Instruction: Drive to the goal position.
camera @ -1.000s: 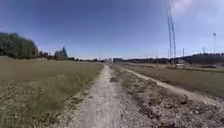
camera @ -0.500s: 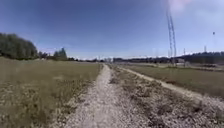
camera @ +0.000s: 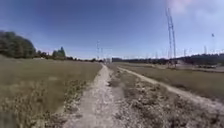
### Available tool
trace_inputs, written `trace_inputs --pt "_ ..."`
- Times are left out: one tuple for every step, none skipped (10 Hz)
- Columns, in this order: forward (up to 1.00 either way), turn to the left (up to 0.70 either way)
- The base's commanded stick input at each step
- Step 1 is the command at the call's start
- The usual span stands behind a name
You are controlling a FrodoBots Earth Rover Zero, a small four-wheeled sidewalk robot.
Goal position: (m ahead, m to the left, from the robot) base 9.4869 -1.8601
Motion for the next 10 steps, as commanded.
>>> trace_inputs --pt "0.70 0.00" --pt "0.70 0.00" --pt "0.70 0.00" --pt "0.70 0.00" --pt "0.70 0.00" --pt "0.70 0.00" --pt "0.70 0.00" --pt "0.70 0.00" --pt "0.70 0.00" --pt "0.70 0.00"
